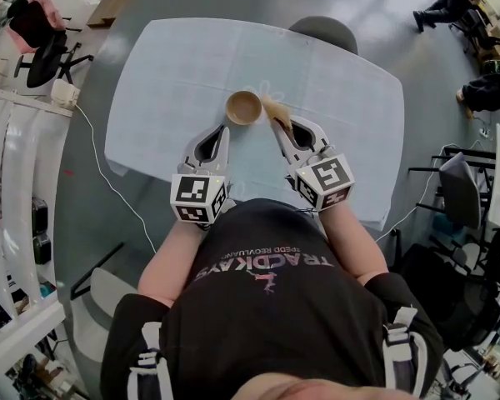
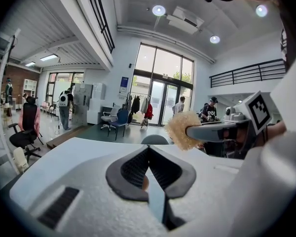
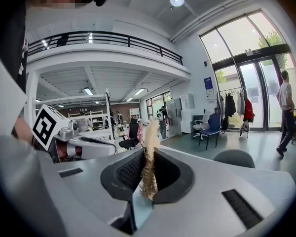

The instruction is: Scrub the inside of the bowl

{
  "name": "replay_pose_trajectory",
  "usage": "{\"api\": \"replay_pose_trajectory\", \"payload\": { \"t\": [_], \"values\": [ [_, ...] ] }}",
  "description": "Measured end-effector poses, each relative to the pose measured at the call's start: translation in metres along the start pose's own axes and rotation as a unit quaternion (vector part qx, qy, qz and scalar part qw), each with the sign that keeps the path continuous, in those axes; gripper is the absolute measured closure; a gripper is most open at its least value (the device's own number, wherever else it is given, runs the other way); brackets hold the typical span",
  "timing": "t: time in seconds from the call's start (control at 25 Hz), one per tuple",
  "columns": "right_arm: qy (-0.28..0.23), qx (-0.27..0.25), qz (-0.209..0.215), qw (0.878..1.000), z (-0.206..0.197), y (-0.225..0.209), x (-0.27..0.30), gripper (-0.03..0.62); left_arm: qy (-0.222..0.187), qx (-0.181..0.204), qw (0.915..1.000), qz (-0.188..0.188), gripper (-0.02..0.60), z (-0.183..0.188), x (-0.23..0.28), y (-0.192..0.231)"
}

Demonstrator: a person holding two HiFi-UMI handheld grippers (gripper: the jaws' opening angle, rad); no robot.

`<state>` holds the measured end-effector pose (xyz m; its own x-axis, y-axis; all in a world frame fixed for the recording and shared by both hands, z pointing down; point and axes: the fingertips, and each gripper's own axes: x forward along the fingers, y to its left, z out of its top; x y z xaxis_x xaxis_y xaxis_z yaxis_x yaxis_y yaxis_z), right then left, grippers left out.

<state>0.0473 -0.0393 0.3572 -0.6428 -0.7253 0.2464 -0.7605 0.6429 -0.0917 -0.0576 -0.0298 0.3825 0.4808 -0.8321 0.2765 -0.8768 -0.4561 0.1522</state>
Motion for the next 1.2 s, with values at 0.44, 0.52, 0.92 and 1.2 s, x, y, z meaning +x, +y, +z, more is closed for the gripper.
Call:
{"api": "replay_pose_trajectory", "payload": {
  "t": [0.44, 0.52, 0.92, 1.2],
  "values": [
    [0.004, -0.003, 0.006, 1.000, -0.0034, 0.0073, -0.0014, 0.562, 0.002, -0.004, 0.9999, 0.011, 0.566, -0.0063, -0.0096, 0.0021],
    [0.004, -0.003, 0.006, 1.000, -0.0034, 0.0071, -0.0016, 0.562, 0.002, -0.004, 0.9999, 0.010, 0.566, -0.0063, -0.0096, 0.0013],
    [0.007, -0.004, 0.009, 1.000, -0.0032, 0.0088, -0.0004, 0.562, 0.007, -0.002, 1.0000, 0.007, 0.566, -0.0072, -0.0102, 0.0007],
    [0.008, -0.004, 0.010, 1.000, -0.0038, 0.0066, -0.0006, 0.562, 0.010, 0.001, 0.9999, 0.003, 0.566, -0.0075, -0.0071, -0.0019]
  ]
}}
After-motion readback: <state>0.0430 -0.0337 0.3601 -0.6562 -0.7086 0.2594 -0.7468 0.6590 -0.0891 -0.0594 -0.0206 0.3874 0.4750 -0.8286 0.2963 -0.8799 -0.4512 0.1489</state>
